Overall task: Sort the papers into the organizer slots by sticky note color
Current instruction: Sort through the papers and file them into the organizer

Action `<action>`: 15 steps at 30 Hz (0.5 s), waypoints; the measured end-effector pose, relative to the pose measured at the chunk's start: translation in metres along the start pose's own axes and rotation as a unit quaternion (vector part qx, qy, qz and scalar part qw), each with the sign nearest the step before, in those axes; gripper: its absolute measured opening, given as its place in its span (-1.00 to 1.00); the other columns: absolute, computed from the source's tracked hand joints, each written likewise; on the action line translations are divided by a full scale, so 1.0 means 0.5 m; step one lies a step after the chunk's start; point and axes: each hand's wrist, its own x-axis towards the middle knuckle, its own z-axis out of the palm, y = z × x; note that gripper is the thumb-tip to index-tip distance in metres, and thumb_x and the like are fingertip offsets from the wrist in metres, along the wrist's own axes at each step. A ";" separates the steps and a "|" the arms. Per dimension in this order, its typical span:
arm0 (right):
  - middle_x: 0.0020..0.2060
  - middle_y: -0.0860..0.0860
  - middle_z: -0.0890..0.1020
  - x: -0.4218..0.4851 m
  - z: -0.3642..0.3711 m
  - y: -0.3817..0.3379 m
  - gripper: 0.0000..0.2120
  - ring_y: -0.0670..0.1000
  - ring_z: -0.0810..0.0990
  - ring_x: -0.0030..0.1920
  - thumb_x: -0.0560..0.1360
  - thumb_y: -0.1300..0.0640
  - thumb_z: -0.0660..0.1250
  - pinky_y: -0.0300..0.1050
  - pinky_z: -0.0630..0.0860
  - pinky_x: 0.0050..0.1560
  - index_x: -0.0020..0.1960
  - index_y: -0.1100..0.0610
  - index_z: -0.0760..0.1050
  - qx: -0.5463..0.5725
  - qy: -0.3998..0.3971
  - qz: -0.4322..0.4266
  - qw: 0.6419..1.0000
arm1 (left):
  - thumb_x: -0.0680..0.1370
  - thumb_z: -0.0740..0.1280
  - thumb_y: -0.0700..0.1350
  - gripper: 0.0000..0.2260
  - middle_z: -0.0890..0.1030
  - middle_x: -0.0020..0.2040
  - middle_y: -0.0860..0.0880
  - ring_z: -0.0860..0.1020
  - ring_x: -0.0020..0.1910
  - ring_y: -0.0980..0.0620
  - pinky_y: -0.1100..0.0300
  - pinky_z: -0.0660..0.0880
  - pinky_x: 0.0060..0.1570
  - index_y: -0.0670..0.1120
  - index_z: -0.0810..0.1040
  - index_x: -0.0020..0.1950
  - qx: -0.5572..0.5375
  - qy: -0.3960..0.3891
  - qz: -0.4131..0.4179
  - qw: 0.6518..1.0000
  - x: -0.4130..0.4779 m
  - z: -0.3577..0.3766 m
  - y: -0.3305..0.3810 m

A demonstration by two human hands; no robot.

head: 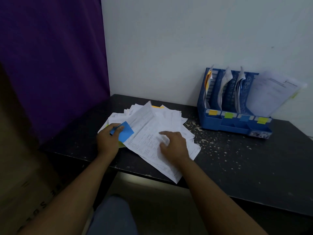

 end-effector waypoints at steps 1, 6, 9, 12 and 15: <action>0.31 -0.15 0.62 0.000 -0.008 -0.003 -0.53 0.03 0.47 0.37 0.50 0.03 0.37 0.11 0.39 0.43 0.41 -0.11 0.54 -0.002 0.005 0.005 1.000 | 0.61 0.48 -0.11 -0.91 0.71 0.01 -0.01 0.66 -0.03 0.06 0.34 0.58 -0.16 -0.11 0.72 0.05 -0.005 -0.021 0.008 1.000 -0.002 0.002 0.006; 0.46 -0.12 0.49 0.009 -0.015 -0.002 -0.30 0.01 0.44 0.45 0.48 -0.17 0.48 0.17 0.44 0.46 0.55 -0.12 0.32 0.061 0.031 0.083 0.994 | 0.61 0.49 -0.16 -0.86 0.69 0.00 -0.05 0.65 -0.15 0.18 0.41 0.55 -0.25 -0.20 0.71 0.10 -0.002 -0.088 0.014 0.996 -0.008 0.005 0.009; 0.32 -0.16 0.58 0.003 -0.029 -0.001 -0.42 -0.06 0.54 0.31 0.55 -0.11 0.48 -0.03 0.55 0.26 0.50 -0.15 0.35 0.147 -0.008 0.130 0.980 | 0.59 0.51 -0.12 -0.87 0.69 0.02 0.01 0.66 -0.13 0.19 0.40 0.56 -0.22 -0.15 0.71 0.09 -0.006 -0.094 0.012 0.995 -0.010 0.002 0.013; -0.02 -0.18 0.70 -0.011 -0.044 0.006 -0.86 -0.11 0.67 0.00 0.61 0.01 0.41 -0.23 0.49 -0.10 0.16 -0.03 0.64 0.205 0.028 0.128 0.970 | 0.58 0.52 -0.09 -0.86 0.68 -0.01 0.09 0.63 -0.15 0.30 0.43 0.54 -0.23 -0.05 0.70 0.13 0.015 -0.096 0.046 0.994 -0.021 -0.001 0.026; -0.18 -0.07 0.71 -0.032 -0.054 0.005 -0.82 -0.07 0.67 -0.15 0.65 0.00 0.35 -0.11 0.55 -0.16 -0.06 0.04 0.64 0.271 0.110 0.135 0.947 | 0.58 0.53 -0.07 -0.79 0.69 -0.22 0.08 0.63 -0.20 0.25 0.48 0.49 -0.18 0.04 0.65 0.20 0.032 -0.076 0.065 0.994 -0.031 0.000 0.038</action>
